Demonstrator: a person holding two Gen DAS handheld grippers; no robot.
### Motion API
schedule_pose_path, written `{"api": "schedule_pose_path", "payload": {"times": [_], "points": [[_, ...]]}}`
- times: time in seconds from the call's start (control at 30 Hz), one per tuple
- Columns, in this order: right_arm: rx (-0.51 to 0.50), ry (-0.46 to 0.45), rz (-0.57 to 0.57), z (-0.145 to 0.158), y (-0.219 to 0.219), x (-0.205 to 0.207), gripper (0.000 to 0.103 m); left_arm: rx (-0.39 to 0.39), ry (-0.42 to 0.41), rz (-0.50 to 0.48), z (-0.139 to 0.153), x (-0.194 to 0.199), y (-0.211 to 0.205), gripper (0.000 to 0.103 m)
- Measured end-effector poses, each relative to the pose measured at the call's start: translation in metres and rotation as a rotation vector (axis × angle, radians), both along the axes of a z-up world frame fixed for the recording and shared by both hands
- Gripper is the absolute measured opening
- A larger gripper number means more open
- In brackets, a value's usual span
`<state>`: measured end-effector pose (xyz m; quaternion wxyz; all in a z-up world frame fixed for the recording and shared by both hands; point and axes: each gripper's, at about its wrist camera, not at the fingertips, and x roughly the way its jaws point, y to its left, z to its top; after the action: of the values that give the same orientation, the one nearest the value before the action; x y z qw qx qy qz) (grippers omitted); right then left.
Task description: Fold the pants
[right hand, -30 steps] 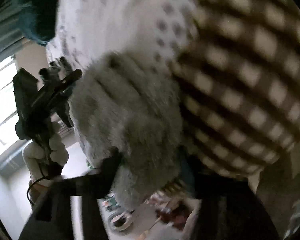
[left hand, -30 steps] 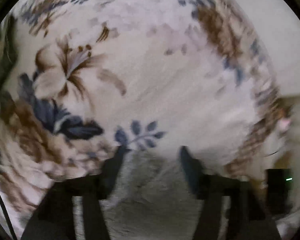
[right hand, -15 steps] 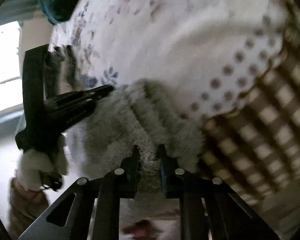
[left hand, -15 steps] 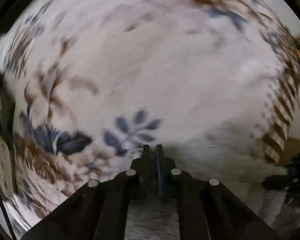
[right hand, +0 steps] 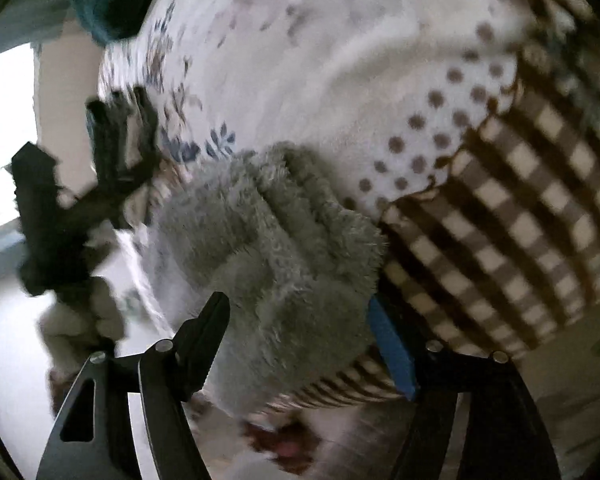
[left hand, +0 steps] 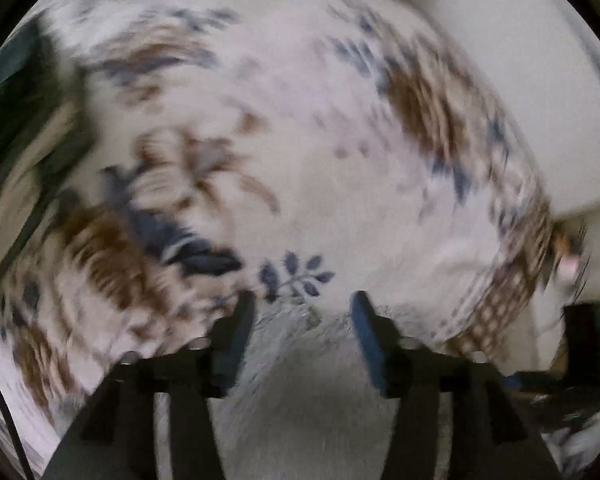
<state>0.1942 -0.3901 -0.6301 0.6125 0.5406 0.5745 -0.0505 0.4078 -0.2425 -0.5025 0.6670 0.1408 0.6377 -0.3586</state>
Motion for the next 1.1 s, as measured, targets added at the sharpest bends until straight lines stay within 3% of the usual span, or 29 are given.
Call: {"api": "schedule_pose_path", "payload": {"times": [0.07,0.1,0.17,0.3,0.4,0.47,0.5,0.53,0.6,0.67,0.7,0.73,0.77,0.8,0.97,1.0,1.1], "points": [[-0.064,0.006,0.066,0.011,0.001,0.015,0.074,-0.031,0.025,0.135,0.01,0.012,0.045,0.093],[-0.09,-0.002,0.096,0.017,0.001,0.031,0.075,-0.026,0.028,0.18,0.013,0.021,0.06,0.096],[-0.13,-0.04,0.148,0.031,-0.003,0.038,0.079,0.012,0.004,0.304,0.013,0.026,0.095,0.096],[-0.27,-0.118,0.357,0.048,0.018,0.114,0.081,0.005,0.04,0.498,-0.003,0.028,0.156,0.096],[-0.233,-0.108,0.524,0.026,0.047,0.176,0.081,-0.052,0.123,0.625,-0.027,0.032,0.201,0.096],[-0.23,-0.043,0.647,0.003,0.066,0.202,0.078,-0.085,0.181,0.675,-0.042,0.036,0.214,0.096],[-0.23,-0.015,0.708,-0.009,0.076,0.212,0.071,-0.1,0.215,0.694,-0.051,0.038,0.219,0.096],[-0.231,-0.005,0.74,-0.015,0.082,0.215,0.047,-0.126,0.246,0.707,-0.056,0.04,0.222,0.096],[-0.283,0.014,0.766,-0.014,0.089,0.224,0.034,-0.163,0.302,0.73,-0.067,0.044,0.226,0.096],[-0.332,-0.005,0.715,-0.002,0.083,0.23,0.016,-0.19,0.347,0.744,-0.076,0.048,0.226,0.096],[-0.359,-0.005,0.686,-0.001,0.078,0.233,0.014,-0.203,0.365,0.752,-0.084,0.051,0.224,0.096],[-0.361,0.006,0.662,-0.002,0.074,0.233,0.013,-0.217,0.365,0.754,-0.086,0.052,0.223,0.092],[-0.355,0.022,0.641,-0.005,0.071,0.233,0.012,-0.228,0.353,0.755,-0.088,0.054,0.222,0.068],[-0.356,0.031,0.646,-0.007,0.071,0.233,0.012,-0.236,0.338,0.736,-0.092,0.056,0.22,0.038],[-0.42,0.04,0.66,-0.009,0.073,0.242,0.01,-0.172,0.272,0.668,-0.107,0.063,0.217,0.028],[-0.417,0.051,0.648,-0.012,0.07,0.244,0.005,-0.171,0.299,0.7,-0.116,0.066,0.224,0.027],[-0.352,0.07,0.64,-0.018,0.066,0.248,0.004,-0.239,0.377,0.789,-0.119,0.07,0.239,0.032]]}}
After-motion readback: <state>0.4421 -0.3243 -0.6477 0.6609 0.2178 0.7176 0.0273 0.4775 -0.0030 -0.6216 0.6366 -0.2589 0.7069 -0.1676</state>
